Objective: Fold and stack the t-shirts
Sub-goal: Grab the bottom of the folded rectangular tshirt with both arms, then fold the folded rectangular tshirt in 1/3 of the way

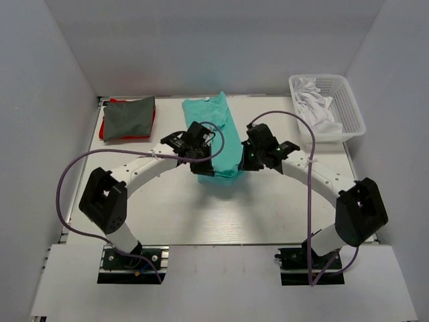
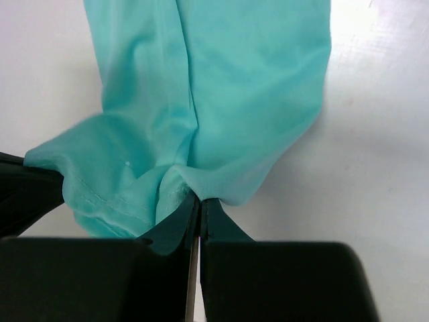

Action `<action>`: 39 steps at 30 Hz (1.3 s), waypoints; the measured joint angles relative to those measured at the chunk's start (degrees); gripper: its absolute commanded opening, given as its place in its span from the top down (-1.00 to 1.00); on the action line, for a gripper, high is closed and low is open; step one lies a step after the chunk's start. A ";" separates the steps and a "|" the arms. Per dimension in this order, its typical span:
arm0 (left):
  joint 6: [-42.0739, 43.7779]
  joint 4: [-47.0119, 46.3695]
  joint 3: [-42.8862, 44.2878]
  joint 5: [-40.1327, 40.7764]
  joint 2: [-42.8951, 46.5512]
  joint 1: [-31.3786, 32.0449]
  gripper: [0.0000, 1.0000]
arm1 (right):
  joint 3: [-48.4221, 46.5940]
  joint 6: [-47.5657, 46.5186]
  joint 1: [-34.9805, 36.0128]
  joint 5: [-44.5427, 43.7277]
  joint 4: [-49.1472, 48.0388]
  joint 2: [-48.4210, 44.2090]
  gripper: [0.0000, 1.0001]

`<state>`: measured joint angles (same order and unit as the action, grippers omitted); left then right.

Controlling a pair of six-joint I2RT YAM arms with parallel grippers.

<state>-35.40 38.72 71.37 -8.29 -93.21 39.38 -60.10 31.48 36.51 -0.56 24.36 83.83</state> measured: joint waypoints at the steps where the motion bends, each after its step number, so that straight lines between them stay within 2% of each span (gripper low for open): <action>1: -0.20 0.68 1.11 0.61 -0.85 -0.90 0.99 | -1.84 -0.26 -0.26 -0.72 0.46 1.07 1.00; 11: -0.66 1.49 10.49 3.58 -5.51 -10.58 0.97 | -20.94 -2.12 -3.76 -4.46 3.30 15.23 1.00; 17: -0.13 0.94 17.22 3.13 -10.95 -12.90 0.95 | -28.92 -2.60 -5.33 -3.72 3.87 20.61 1.00; 25: 0.55 -0.07 22.43 1.75 -15.15 -15.30 0.95 | -34.80 -3.13 -7.21 -1.36 3.15 24.15 1.00; 30: 0.98 -0.28 23.41 1.27 -16.76 -17.03 0.87 | -38.51 -3.15 -8.26 0.59 2.19 28.39 1.00; 39: 1.53 -4.90 23.74 -0.81 -22.01 -19.28 0.82 | -39.23 -1.03 -9.53 3.67 -3.04 35.23 1.00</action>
<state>-33.87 33.82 95.11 -9.10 -115.22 20.10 -99.33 30.46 26.98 3.11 21.32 119.07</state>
